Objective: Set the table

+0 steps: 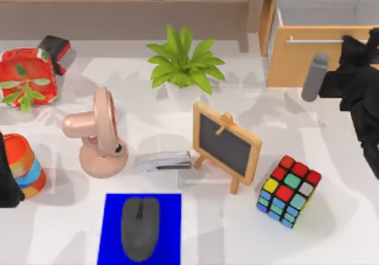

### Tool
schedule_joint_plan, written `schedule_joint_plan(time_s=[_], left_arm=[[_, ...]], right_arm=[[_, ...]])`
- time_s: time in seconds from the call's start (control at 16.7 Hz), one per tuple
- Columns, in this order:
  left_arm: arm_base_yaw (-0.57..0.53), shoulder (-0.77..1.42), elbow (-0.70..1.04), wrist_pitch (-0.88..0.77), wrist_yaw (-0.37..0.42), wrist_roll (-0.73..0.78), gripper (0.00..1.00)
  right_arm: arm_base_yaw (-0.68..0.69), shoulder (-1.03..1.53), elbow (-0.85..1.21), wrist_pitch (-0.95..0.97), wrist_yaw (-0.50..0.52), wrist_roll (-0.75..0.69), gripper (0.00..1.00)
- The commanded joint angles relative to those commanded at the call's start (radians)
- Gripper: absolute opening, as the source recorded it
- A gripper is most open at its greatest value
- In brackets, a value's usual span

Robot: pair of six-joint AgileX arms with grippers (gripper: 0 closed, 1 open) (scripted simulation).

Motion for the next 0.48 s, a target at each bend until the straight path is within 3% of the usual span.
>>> schedule_joint_plan(time_s=[0.48], left_arm=[[0.000,0.000,0.000,0.000,0.000,0.000,1.00]], right_arm=[[-0.014,0.031,0.078,-0.048,-0.014,0.000,0.00]])
